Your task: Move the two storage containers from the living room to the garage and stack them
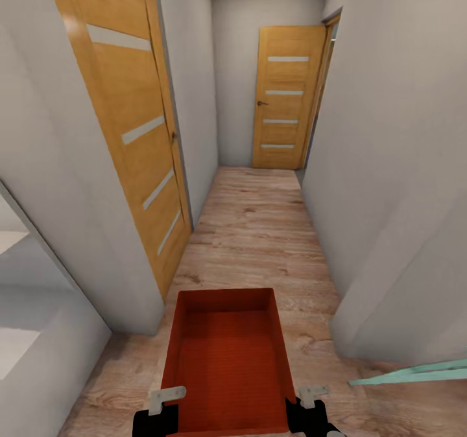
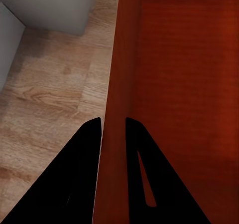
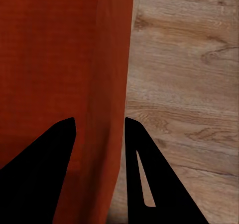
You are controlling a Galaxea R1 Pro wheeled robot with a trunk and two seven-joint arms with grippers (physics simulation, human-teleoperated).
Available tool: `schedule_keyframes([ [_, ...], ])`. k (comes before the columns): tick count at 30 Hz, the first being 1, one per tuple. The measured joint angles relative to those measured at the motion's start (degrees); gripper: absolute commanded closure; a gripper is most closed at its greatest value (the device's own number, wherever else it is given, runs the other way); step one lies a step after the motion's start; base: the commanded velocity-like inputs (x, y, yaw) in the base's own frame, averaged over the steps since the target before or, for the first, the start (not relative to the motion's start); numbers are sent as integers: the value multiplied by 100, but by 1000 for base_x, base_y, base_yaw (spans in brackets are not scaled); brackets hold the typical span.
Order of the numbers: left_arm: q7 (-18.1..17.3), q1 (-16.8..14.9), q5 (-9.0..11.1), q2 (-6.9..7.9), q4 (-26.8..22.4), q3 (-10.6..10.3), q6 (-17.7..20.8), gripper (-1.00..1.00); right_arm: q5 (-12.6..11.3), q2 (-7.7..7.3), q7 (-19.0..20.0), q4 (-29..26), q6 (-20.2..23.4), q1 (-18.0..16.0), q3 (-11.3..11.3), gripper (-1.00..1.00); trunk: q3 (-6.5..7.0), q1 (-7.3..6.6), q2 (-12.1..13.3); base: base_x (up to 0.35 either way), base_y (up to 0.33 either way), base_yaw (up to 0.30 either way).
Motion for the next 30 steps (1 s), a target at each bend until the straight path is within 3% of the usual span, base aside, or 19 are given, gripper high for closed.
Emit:
schedule_keyframes([
  [13,-1,-1,4,-1,12,1,0,100,14,0,7,-2,11,2,-10,100,0,0,0,326,0,-135],
  [30,0,0,0,0,1,1,0,100,8,1,1,0,2,-2,-2,100,0,0,0,326,0,-5],
])
